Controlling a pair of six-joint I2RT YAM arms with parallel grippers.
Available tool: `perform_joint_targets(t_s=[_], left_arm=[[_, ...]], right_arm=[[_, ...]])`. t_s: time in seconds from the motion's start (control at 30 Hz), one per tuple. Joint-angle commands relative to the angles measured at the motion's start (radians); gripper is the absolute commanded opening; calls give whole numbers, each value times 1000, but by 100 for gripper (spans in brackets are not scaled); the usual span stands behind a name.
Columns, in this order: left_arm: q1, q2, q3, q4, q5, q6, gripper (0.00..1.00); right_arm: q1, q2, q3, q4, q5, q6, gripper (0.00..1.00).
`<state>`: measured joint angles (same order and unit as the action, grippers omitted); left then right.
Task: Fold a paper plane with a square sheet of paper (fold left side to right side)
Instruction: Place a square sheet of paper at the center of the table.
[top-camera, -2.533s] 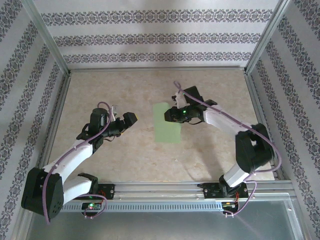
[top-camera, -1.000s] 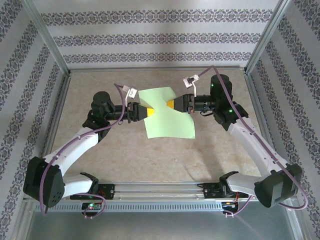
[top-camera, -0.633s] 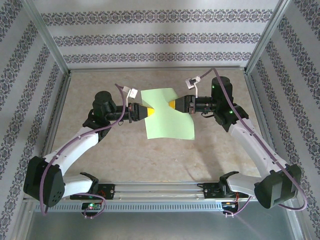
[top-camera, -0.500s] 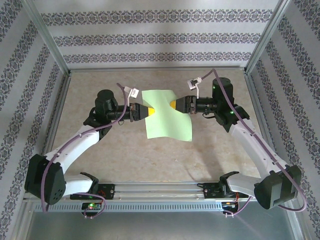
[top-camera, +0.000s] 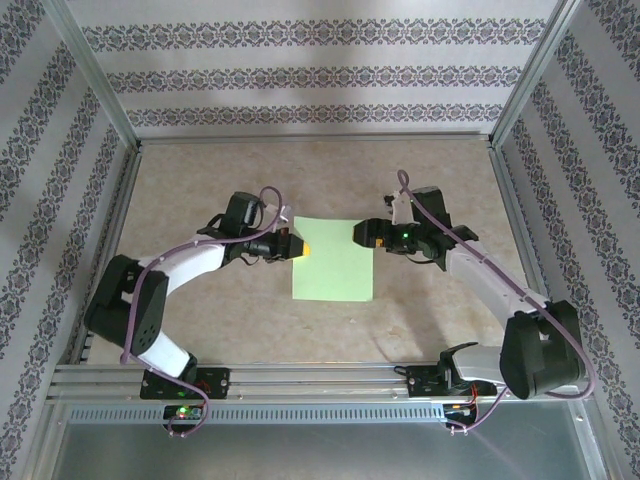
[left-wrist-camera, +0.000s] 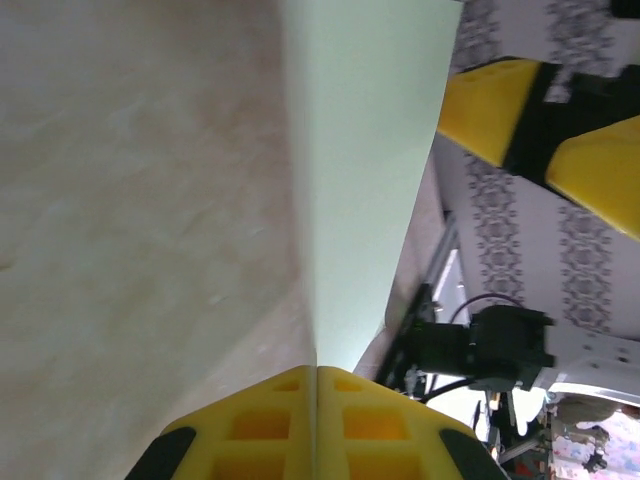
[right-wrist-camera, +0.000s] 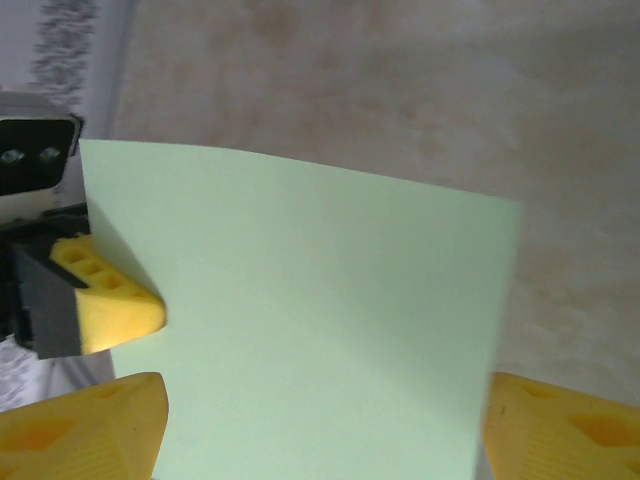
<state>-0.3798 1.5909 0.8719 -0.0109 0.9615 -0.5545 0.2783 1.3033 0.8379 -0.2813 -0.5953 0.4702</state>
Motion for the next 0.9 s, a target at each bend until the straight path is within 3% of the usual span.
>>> perform_joint_targets(t_s=[0.0, 0.13, 0.57, 0.67, 0.87], left_arm=[[-6, 77, 57, -157, -72, 97, 0], [-7, 134, 79, -227, -152, 112, 0], [-7, 110, 95, -331, -251, 117, 0], [-7, 101, 103, -349, -261, 125, 0], [-8, 103, 116, -378, -273, 136, 0]], right_arm=[[0, 31, -32, 16, 111, 23, 79], [12, 70, -51, 40, 124, 55, 69], [99, 265, -31, 108, 95, 125, 10], [118, 313, -16, 119, 95, 130, 4], [147, 383, 7, 129, 92, 133, 3]])
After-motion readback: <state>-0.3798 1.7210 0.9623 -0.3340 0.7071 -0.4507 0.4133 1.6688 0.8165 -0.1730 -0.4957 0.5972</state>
